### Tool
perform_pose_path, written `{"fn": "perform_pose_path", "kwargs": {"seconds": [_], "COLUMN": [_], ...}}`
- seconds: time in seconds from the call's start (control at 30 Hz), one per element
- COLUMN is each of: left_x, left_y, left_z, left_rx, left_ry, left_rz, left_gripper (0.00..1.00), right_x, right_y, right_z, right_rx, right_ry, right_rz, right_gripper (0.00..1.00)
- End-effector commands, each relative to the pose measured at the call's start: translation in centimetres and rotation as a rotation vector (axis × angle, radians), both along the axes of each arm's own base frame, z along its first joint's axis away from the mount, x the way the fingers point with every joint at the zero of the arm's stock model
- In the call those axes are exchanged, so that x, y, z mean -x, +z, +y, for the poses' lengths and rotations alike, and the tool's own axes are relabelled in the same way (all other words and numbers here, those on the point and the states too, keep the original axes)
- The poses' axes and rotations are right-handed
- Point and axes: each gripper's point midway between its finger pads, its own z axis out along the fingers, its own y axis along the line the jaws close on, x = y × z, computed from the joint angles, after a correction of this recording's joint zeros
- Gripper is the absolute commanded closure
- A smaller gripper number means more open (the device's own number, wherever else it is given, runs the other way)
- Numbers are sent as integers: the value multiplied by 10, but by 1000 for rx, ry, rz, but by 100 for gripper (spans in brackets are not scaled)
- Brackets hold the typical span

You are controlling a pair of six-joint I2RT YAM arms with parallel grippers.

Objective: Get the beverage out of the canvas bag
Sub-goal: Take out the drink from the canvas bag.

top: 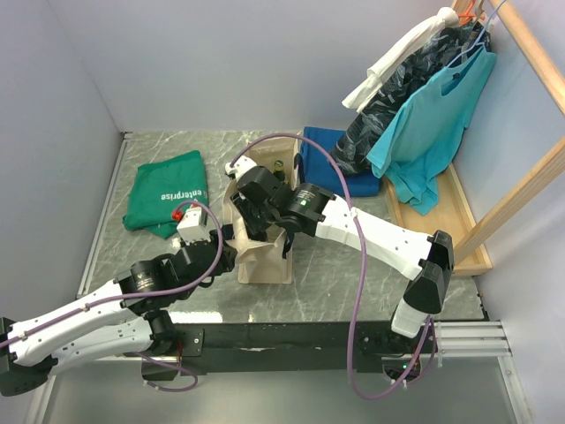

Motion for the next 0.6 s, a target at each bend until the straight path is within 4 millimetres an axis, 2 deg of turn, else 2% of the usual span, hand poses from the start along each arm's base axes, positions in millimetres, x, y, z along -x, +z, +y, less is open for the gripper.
{"fn": "perform_pose_path", "kwargs": {"seconds": [0.0, 0.23, 0.57], "left_x": [11, 9, 7], "left_y": [-11, -13, 10], "left_z": [-1, 4, 4], "left_rx": [-24, -29, -40], "left_ry": [-48, -27, -69], "left_rz": [49, 35, -15], "left_gripper": [49, 51, 48], "right_x": [4, 3, -2], "right_y": [17, 38, 52], "right_z": [-1, -3, -8], "right_rx": [-33, -64, -83], "right_ry": [19, 38, 3], "right_rz": [-27, -75, -108], "right_gripper": [100, 100, 100]}}
